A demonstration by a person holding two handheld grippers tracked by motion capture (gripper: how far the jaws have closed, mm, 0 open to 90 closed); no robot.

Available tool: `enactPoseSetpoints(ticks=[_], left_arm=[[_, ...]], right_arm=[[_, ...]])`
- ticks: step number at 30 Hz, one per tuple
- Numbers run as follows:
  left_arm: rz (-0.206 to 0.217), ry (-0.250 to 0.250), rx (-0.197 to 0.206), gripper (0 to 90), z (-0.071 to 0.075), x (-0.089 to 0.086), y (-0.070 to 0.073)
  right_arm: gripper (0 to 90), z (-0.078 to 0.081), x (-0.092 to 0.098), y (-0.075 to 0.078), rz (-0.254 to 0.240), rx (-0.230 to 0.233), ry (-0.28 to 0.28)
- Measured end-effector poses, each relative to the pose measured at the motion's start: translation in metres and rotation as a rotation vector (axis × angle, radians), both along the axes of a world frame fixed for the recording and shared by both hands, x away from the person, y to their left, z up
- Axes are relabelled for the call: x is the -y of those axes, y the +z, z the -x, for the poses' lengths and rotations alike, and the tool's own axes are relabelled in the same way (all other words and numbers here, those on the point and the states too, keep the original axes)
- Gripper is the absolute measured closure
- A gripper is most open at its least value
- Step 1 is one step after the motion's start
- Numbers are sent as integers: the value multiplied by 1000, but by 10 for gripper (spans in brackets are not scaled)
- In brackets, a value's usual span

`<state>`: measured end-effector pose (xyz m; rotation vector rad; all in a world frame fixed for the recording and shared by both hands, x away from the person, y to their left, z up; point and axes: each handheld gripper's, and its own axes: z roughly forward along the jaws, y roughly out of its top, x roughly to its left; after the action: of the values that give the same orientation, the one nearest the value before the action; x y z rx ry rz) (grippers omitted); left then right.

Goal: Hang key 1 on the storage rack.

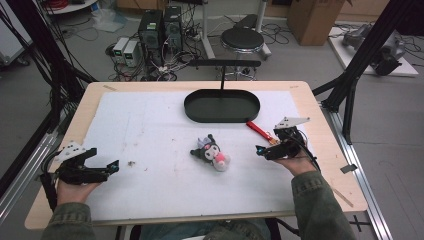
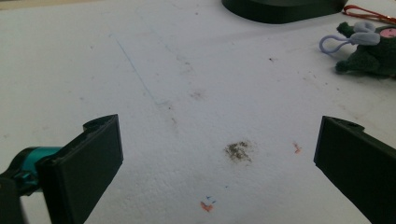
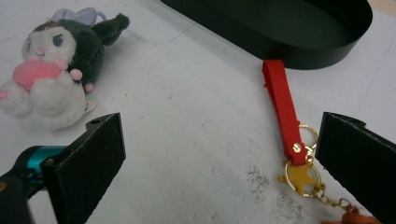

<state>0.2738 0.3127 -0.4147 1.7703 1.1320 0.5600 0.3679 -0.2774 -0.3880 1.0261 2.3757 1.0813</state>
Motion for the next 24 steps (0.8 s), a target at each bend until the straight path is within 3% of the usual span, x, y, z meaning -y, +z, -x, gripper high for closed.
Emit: enactPoseSetpoints(ticks=[6,9,17,18,19,24], left_arm=[[-10,-14,0,17,0,5,1],[-10,-12,0,17,0,5,1],[-13,-17,-6,17,-1,6,-1],[-16,-21,-7,17,-1,6,-1],[-18,-22,-7,17,-1,6,-1],[-12,-21,-4,17,-1,6,-1]], right_arm=[[6,-17,-3,8,39,-32,1],[7,-33,-9,13,69,-92,15],[6,-60,-19,18,98,-161,22],[6,-64,-21,18,113,-166,21],[7,-70,-27,20,158,-169,30],[6,-80,-36,22,218,-185,28]])
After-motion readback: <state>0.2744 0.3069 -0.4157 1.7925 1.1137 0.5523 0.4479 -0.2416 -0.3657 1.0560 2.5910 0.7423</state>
